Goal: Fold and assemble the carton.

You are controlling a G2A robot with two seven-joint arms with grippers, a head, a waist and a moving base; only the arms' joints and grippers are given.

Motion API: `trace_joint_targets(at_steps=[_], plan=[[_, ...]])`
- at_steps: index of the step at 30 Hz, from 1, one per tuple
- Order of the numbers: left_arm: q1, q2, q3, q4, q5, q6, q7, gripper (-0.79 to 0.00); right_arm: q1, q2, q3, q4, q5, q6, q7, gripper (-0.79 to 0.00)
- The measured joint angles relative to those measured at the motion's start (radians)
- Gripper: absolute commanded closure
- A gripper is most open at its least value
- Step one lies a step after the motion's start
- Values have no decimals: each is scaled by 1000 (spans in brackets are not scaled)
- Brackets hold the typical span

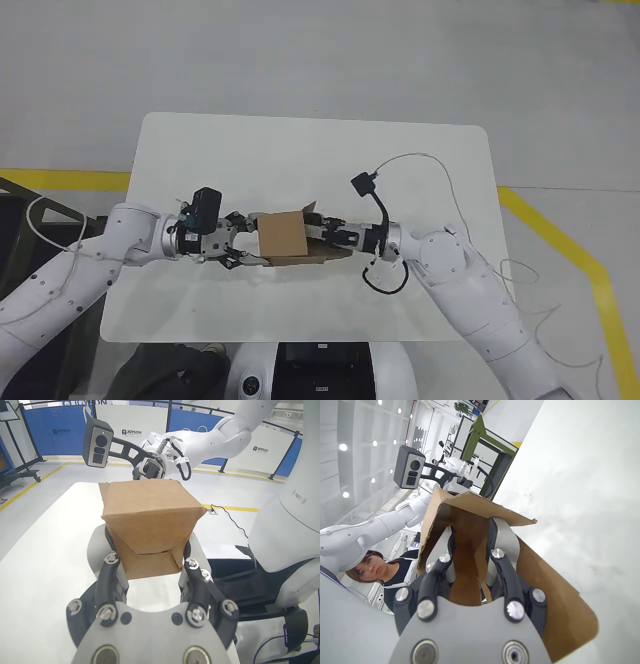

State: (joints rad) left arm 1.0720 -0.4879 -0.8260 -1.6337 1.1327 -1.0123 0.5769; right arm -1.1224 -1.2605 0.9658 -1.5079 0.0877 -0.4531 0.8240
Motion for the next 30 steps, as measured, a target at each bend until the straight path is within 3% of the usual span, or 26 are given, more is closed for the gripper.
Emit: trace_joint_targets(at_steps=[3,20,30], plan=[[10,4,-7,-4,9,0,12,-385,-16,7,26,-12,4,-4,-3,0],[70,29,-60,-26,56,0,84,-376,-100,43,172,-108,29,-28,-51,0],[89,35,-70,-54,78,0,110,-372,0,17,39,-44,1,8,-38,0]])
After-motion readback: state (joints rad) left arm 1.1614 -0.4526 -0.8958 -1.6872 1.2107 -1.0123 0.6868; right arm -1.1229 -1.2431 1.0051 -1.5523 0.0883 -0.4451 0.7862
